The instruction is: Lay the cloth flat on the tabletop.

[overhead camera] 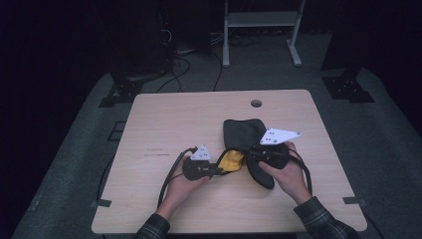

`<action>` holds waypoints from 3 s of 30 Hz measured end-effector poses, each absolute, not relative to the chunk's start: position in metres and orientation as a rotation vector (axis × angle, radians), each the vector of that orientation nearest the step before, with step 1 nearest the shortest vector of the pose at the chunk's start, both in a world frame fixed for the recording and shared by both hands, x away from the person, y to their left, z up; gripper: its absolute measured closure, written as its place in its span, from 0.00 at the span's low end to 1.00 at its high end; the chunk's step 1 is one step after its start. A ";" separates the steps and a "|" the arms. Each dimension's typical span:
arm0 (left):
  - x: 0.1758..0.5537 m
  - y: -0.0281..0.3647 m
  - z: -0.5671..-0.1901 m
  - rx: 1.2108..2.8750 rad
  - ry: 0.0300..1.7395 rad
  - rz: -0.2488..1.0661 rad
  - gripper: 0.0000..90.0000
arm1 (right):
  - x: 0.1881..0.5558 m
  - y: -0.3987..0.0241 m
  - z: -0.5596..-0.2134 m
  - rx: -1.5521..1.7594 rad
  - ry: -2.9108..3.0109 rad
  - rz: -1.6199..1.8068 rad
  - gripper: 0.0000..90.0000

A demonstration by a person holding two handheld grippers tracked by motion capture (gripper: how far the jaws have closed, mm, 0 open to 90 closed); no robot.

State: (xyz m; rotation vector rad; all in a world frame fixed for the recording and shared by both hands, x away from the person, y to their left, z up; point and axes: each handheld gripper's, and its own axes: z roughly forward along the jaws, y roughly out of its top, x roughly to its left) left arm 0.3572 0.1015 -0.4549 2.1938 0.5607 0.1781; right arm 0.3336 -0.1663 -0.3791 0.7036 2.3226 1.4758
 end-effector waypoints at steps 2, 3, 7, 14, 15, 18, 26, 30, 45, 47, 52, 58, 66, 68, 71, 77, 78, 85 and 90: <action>0.358 0.111 -0.448 2.165 0.585 0.186 0.96 | 0.331 -0.167 -0.382 0.702 2.344 1.481 0.99; 0.358 0.111 -0.448 2.165 0.585 0.186 0.97 | 0.331 -0.168 -0.383 0.695 2.354 1.484 0.98; 0.357 0.141 -0.429 2.096 0.623 0.272 0.97 | 0.327 -0.179 -0.388 0.704 2.379 1.515 0.84; 0.352 0.190 -0.420 2.054 0.687 0.328 0.96 | 0.321 -0.213 -0.412 0.828 2.395 1.389 0.75; 0.351 0.194 -0.420 2.054 0.695 0.327 0.96 | 0.320 -0.219 -0.418 0.851 2.398 1.365 0.75; 0.349 0.203 -0.422 2.055 0.717 0.329 0.96 | 0.317 -0.235 -0.434 0.919 2.423 1.309 0.71; 0.347 0.210 -0.423 2.053 0.734 0.328 0.96 | 0.307 -0.236 -0.466 0.994 2.535 1.268 0.67; 0.347 0.210 -0.425 2.054 0.736 0.317 0.96 | 0.307 -0.219 -0.474 0.971 2.588 1.208 0.66; 0.346 0.215 -0.416 2.041 0.733 0.326 0.96 | 0.304 -0.220 -0.464 0.909 2.557 1.170 0.96; 0.346 0.218 -0.410 2.023 0.728 0.341 0.96 | 0.305 -0.227 -0.452 0.925 2.493 1.221 0.96; 0.344 0.224 -0.394 1.977 0.718 0.378 0.96 | 0.311 -0.246 -0.418 0.949 2.335 1.335 0.97; 0.340 0.227 -0.370 1.919 0.689 0.407 0.96 | 0.312 -0.264 -0.381 0.940 2.189 1.439 0.97; 0.332 0.226 -0.332 1.847 0.629 0.471 0.96 | 0.305 -0.278 -0.342 0.895 2.057 1.529 0.97; 0.329 0.226 -0.323 1.837 0.614 0.488 0.96 | 0.302 -0.279 -0.332 0.874 2.029 1.548 0.97; 0.324 0.228 -0.311 1.821 0.596 0.507 0.96 | 0.297 -0.279 -0.319 0.845 1.994 1.575 0.97; 0.317 0.228 -0.295 1.784 0.563 0.530 0.96 | 0.288 -0.279 -0.301 0.798 1.953 1.601 0.97; 0.316 0.228 -0.290 1.779 0.556 0.538 0.96 | 0.287 -0.280 -0.297 0.787 1.943 1.611 0.97; 0.324 0.228 -0.284 1.784 0.568 0.537 0.96 | 0.293 -0.279 -0.290 0.786 1.933 1.601 0.97; 0.351 0.224 -0.282 1.794 0.598 0.540 0.96 | 0.320 -0.278 -0.287 0.822 1.953 1.545 0.97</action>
